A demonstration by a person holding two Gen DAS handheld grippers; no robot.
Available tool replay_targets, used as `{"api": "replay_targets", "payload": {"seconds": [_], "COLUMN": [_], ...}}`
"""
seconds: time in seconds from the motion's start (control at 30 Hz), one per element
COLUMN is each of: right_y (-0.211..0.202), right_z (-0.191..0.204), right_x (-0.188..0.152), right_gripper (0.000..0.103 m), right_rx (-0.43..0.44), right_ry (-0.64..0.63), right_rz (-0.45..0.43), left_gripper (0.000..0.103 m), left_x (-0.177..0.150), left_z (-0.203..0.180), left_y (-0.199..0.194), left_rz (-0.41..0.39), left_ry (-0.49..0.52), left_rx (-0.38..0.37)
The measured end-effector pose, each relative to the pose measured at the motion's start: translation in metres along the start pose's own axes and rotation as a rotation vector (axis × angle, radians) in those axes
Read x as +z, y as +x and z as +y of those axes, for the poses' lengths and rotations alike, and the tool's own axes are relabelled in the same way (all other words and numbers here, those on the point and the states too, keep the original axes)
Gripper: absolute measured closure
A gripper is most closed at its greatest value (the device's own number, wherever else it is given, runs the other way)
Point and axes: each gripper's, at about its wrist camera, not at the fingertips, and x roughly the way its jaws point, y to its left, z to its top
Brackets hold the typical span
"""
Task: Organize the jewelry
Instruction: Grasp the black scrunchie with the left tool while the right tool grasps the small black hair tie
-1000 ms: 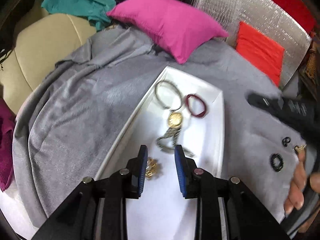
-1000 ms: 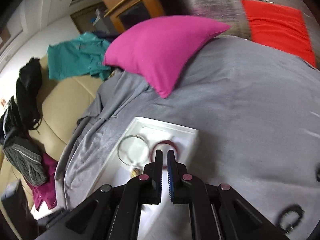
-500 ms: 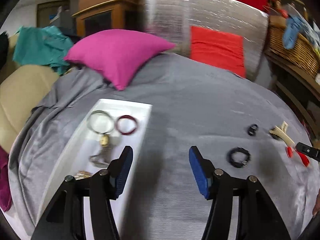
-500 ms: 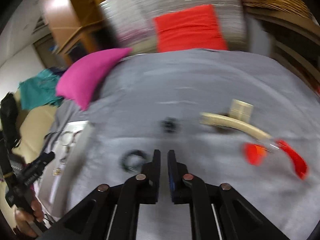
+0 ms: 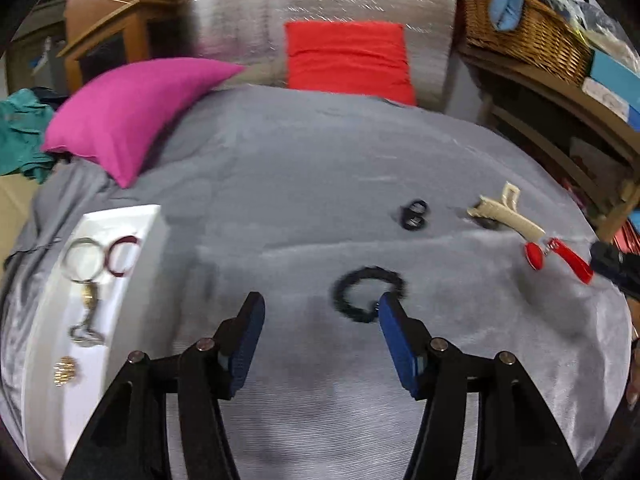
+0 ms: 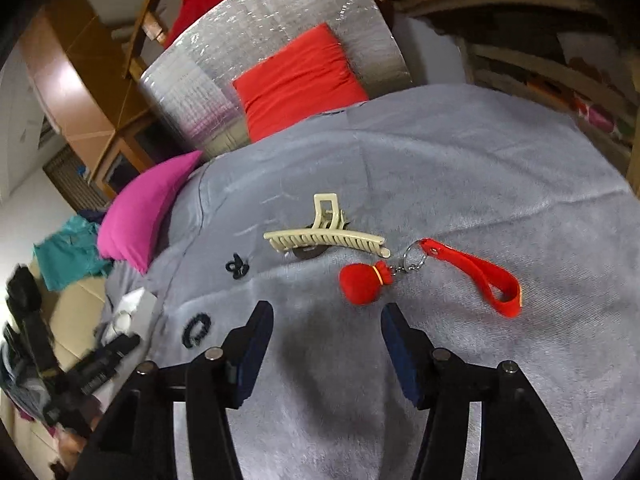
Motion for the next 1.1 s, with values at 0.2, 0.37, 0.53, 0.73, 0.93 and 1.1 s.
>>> {"api": "replay_targets", "payload": {"seconds": [0.2, 0.37, 0.53, 0.73, 0.93, 1.1], "right_y": [0.022, 0.036, 0.056, 0.09, 0.107, 0.133], "right_z": [0.004, 0.001, 0.016, 0.04, 0.064, 0.091], "right_x": [0.019, 0.032, 0.033, 0.021, 0.017, 0.012], "right_gripper": [0.043, 0.044, 0.046, 0.054, 0.054, 0.054], "right_rx": [-0.028, -0.034, 0.045, 0.043, 0.086, 0.093], "right_ry": [-0.079, -0.118, -0.147, -0.205, -0.22, -0.255], "right_rz": [0.034, 0.05, 0.087, 0.158, 0.172, 0.192], "left_gripper": [0.043, 0.059, 0.059, 0.052, 0.081, 0.089], "left_x": [0.0, 0.002, 0.002, -0.004, -0.005, -0.004], "left_z": [-0.02, -0.026, -0.029, -0.036, -0.034, -0.024], "left_y": [0.018, 0.033, 0.051, 0.069, 0.071, 0.068], "left_rz": [0.04, 0.04, 0.066, 0.112, 0.114, 0.119], "left_ry": [0.044, 0.06, 0.067, 0.107, 0.096, 0.051], "left_rx": [-0.038, -0.052, -0.065, -0.107, -0.134, -0.161]}}
